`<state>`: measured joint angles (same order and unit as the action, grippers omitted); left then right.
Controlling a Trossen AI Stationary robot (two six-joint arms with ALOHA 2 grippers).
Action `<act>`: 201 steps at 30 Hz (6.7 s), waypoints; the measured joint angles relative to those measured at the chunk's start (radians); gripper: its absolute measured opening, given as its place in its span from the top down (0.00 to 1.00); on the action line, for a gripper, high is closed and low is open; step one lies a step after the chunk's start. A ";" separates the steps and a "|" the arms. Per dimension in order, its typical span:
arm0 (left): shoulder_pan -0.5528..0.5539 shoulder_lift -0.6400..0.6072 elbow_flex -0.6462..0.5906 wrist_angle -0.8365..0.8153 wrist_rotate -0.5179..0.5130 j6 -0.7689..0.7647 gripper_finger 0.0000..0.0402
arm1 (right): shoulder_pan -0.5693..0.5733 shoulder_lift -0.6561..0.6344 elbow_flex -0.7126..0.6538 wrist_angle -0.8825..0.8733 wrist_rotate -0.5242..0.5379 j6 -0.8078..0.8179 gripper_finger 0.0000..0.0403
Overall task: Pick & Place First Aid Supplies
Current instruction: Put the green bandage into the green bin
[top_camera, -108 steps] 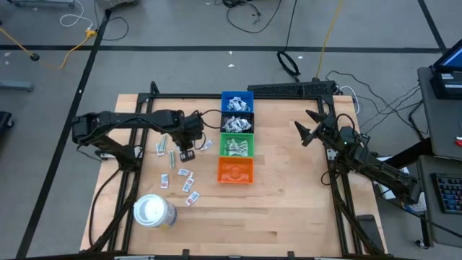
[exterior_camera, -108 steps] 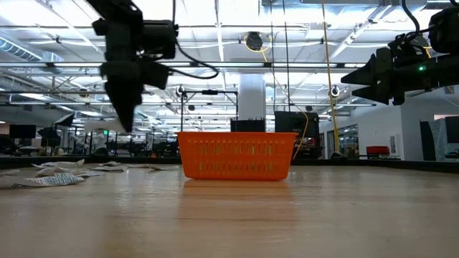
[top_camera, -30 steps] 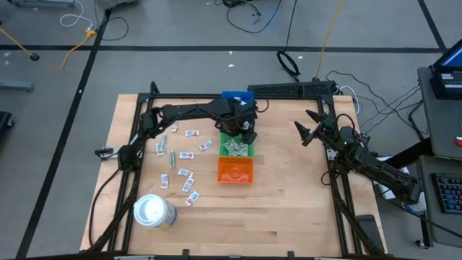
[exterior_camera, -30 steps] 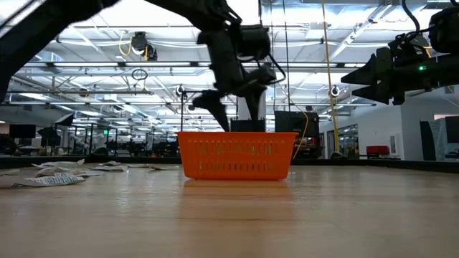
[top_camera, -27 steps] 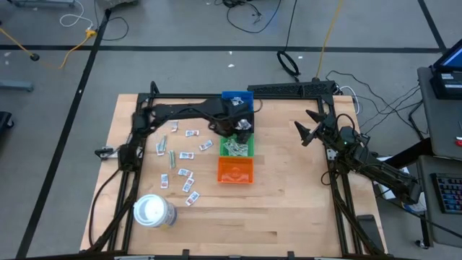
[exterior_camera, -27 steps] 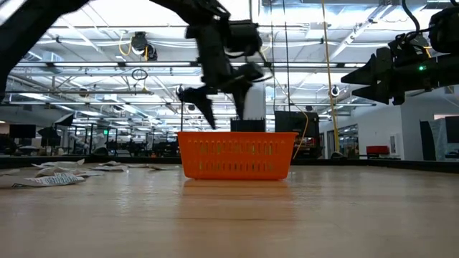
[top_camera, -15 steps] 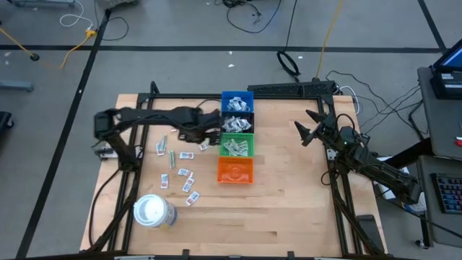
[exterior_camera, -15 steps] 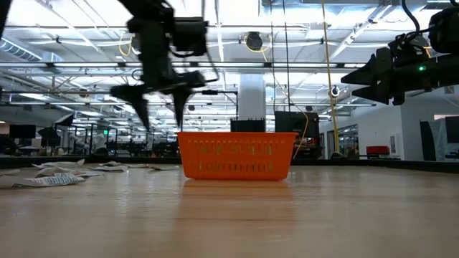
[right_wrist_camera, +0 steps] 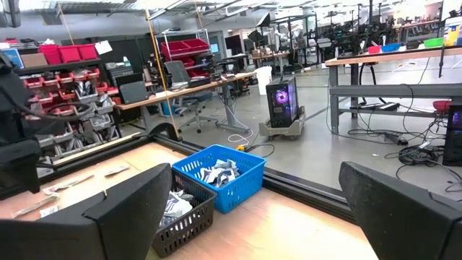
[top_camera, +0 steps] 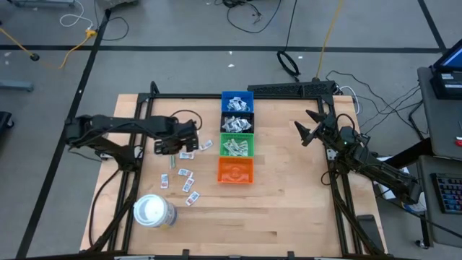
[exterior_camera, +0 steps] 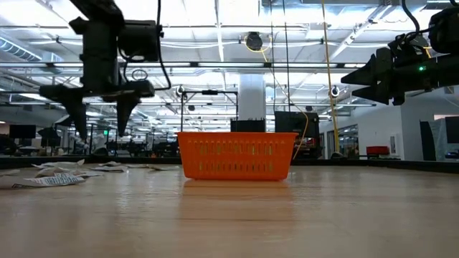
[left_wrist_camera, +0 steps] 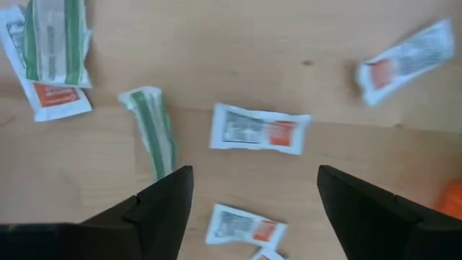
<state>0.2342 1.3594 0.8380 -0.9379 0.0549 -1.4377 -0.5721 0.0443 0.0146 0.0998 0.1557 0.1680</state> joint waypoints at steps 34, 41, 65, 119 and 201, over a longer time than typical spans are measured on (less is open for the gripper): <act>-0.009 0.061 -0.191 0.088 0.045 0.030 0.98 | 0.000 0.000 0.000 0.000 0.000 0.000 0.02; 0.012 0.033 -0.129 -0.023 0.048 0.141 0.99 | 0.000 0.000 0.000 0.000 0.000 0.000 0.02; 0.045 0.256 0.339 -0.338 0.048 1.291 1.00 | 0.000 0.000 0.000 0.000 0.000 0.000 0.02; -0.023 0.943 1.264 -0.391 0.007 1.480 0.34 | 0.000 0.000 0.000 0.000 0.000 0.000 0.02; 0.450 0.212 -0.072 -0.029 -0.094 0.710 0.50 | 0.000 0.000 0.000 0.000 0.000 0.000 0.02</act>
<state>0.6847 1.5719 0.7658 -0.9672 -0.0394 -0.7278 -0.5724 0.0441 0.0144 0.1000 0.1556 0.1680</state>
